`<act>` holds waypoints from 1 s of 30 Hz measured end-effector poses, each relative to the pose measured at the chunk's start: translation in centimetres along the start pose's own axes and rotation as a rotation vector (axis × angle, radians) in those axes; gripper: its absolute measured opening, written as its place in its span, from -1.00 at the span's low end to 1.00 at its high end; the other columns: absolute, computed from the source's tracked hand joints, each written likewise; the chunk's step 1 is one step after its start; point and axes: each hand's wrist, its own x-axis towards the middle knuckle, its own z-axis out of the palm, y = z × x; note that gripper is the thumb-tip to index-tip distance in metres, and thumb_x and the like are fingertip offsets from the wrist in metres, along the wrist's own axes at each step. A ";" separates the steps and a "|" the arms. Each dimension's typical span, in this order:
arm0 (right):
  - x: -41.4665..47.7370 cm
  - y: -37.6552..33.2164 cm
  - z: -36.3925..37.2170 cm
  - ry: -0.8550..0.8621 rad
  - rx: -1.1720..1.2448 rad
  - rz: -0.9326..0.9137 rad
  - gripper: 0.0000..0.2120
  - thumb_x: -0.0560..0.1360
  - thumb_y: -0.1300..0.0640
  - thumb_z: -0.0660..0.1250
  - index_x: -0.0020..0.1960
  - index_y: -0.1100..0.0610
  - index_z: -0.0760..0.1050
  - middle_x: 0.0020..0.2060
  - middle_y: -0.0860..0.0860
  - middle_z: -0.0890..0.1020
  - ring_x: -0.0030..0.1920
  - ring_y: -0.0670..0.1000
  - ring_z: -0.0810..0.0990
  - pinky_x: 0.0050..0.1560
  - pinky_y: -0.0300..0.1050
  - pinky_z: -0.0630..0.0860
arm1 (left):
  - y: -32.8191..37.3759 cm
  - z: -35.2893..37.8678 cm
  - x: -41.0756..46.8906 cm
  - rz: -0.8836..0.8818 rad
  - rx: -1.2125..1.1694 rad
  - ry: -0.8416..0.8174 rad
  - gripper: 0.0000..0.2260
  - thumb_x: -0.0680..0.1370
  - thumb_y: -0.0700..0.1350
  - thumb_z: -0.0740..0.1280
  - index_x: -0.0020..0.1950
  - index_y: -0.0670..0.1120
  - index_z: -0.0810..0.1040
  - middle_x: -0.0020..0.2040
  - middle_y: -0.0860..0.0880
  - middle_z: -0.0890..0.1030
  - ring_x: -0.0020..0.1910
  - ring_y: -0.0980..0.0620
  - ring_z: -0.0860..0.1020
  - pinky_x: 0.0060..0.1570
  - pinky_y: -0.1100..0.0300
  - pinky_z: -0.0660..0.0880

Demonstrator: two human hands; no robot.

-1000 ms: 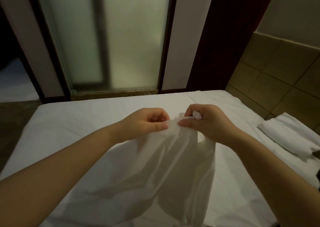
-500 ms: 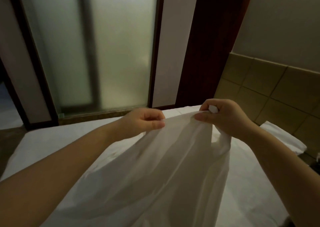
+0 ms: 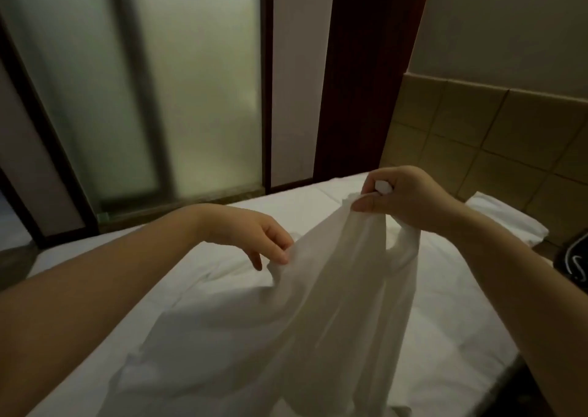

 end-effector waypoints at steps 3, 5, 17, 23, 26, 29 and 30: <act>-0.5 1.6 0.8 -0.101 -0.043 0.059 -0.92 0.42 0.06 0.42 -0.23 -0.03 0.55 -0.24 -0.10 0.57 -0.19 -0.08 0.54 -0.25 -0.34 0.44 | -1.3 1.4 2.1 -0.046 0.088 0.009 -0.83 0.58 -0.12 0.27 0.05 -0.13 0.63 -0.11 0.06 0.60 -0.12 0.22 0.54 0.10 0.22 0.50; -1.1 3.0 0.9 -0.148 -0.058 0.103 -0.91 0.43 0.04 0.42 -0.23 -0.04 0.55 -0.24 -0.10 0.57 -0.18 -0.07 0.54 -0.25 -0.33 0.42 | -2.2 1.7 3.0 -0.041 0.057 0.139 -0.85 0.55 -0.12 0.32 -0.06 -0.13 0.66 -0.19 0.07 0.60 -0.17 0.22 0.53 0.07 0.24 0.51; -3.8 8.0 0.7 -0.230 -0.068 0.216 -0.92 0.44 0.02 0.43 -0.21 -0.01 0.58 -0.22 -0.12 0.59 -0.17 -0.07 0.52 -0.21 -0.33 0.40 | -1.0 1.2 5.2 0.136 -0.041 0.520 -0.87 0.54 -0.22 0.31 -0.16 -0.06 0.61 -0.19 0.01 0.60 -0.21 0.15 0.52 -0.07 0.25 0.49; -4.6 9.0 0.7 -0.146 0.012 0.197 -0.91 0.42 0.05 0.43 -0.23 0.01 0.57 -0.25 -0.12 0.58 -0.18 -0.07 0.52 -0.23 -0.34 0.41 | -1.4 3.9 5.9 0.074 0.189 0.546 -0.84 0.59 -0.15 0.24 -0.15 0.06 0.49 -0.18 0.09 0.54 -0.23 0.20 0.46 -0.25 0.46 0.41; -5.0 9.3 1.4 -0.120 0.036 0.191 -0.94 0.42 0.04 0.42 -0.21 -0.01 0.57 -0.22 -0.12 0.59 -0.16 -0.06 0.54 -0.17 -0.30 0.46 | -2.6 5.7 6.2 0.067 0.243 0.602 -0.90 0.59 -0.11 0.25 -0.07 0.07 0.51 -0.12 0.11 0.55 -0.14 0.21 0.47 -0.12 0.46 0.35; -5.5 9.5 2.4 -0.073 0.039 0.162 -0.92 0.41 0.06 0.43 -0.24 -0.04 0.56 -0.25 -0.13 0.59 -0.20 -0.09 0.53 -0.18 -0.31 0.45 | -3.1 7.3 6.6 0.035 0.159 0.555 -0.87 0.59 -0.12 0.26 -0.06 0.12 0.50 -0.11 0.18 0.53 -0.13 0.27 0.48 -0.09 0.50 0.35; -5.7 9.6 2.7 -0.056 0.041 0.159 -0.90 0.41 0.06 0.44 -0.25 -0.05 0.55 -0.26 -0.13 0.58 -0.21 -0.09 0.53 -0.19 -0.32 0.45 | -3.1 7.7 6.6 0.030 0.135 0.529 -0.84 0.58 -0.13 0.27 -0.09 0.14 0.50 -0.12 0.19 0.53 -0.15 0.30 0.49 -0.12 0.51 0.37</act>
